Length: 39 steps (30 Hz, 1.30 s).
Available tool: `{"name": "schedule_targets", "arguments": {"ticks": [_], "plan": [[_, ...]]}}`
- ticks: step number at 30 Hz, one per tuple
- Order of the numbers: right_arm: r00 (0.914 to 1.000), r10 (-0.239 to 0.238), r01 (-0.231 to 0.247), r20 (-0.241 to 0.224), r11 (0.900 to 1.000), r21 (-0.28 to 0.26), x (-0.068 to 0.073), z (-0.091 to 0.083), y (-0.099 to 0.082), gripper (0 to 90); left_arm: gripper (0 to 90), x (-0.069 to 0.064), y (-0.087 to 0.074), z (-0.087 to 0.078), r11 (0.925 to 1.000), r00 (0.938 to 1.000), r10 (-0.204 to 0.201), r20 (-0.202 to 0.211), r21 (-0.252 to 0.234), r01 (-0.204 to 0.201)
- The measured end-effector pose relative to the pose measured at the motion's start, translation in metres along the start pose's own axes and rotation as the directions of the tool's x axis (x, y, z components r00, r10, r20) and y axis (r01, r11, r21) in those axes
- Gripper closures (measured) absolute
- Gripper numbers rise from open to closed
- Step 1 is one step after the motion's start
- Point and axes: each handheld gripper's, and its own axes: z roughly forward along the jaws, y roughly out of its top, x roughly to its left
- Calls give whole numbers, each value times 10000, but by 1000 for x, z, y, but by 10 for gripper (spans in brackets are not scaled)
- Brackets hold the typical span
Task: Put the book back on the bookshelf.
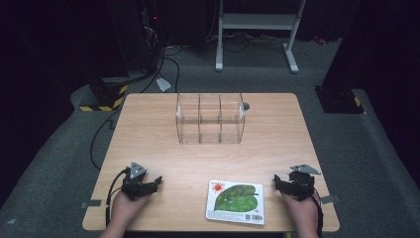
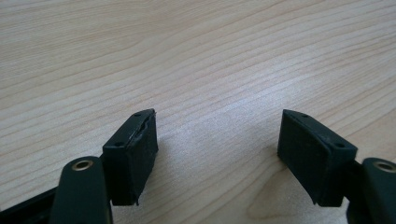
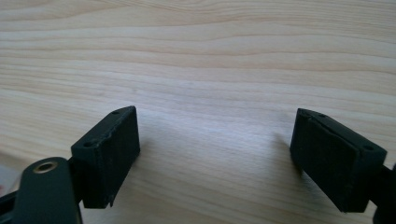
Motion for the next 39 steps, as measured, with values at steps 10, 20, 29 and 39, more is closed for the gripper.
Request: {"name": "schedule_targets", "arguments": {"ticks": [10,20,29,39], "plan": [[9951,-567,486,-811,9940,-983,25,-26,3,264,346,-17,5,-4,9997,9996,243,135,-26,-243],[9800,-660,483,-1875,9941,-974,51,-41,-4,285,351,-59,16,-7,9937,9885,1093,1048,-354,-1061],[9701,-601,490,-2353,9974,-529,67,-40,-14,298,339,-99,23,1,9854,9663,1698,1935,-472,-1637],[9639,-391,365,-2633,9992,-145,78,-43,-23,328,330,-143,31,11,9828,9308,1839,3159,-734,-1693]]}}
